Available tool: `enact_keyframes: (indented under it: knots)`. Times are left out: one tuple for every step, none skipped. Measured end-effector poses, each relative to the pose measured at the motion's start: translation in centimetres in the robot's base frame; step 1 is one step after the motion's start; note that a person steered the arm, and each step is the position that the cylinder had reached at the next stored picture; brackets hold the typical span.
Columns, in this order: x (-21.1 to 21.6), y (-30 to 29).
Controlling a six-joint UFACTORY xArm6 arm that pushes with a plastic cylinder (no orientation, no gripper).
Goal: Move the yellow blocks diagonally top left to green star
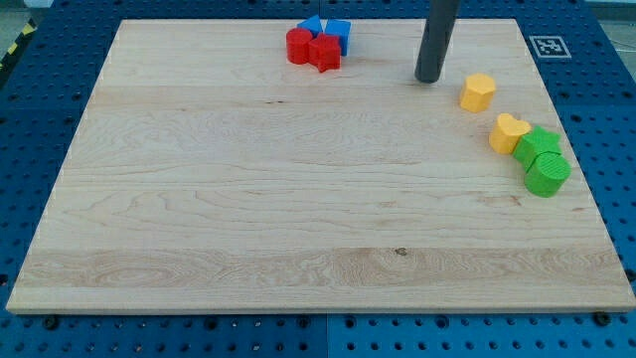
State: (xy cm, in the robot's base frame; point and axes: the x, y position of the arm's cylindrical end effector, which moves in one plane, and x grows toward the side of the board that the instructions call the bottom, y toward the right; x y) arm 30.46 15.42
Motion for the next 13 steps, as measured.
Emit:
enact_keyframes:
  knots:
    - [-1.0, 3.3]
    - [0.1, 6.1]
    - [2.3, 7.3]
    - [4.2, 8.0]
    - [4.2, 8.0]
    - [1.0, 7.4]
    - [0.0, 5.2]
    - [1.9, 4.9]
    - [4.9, 5.2]
    - [6.6, 5.3]
    - [6.6, 5.1]
    - [6.7, 5.5]
    - [6.7, 7.7]
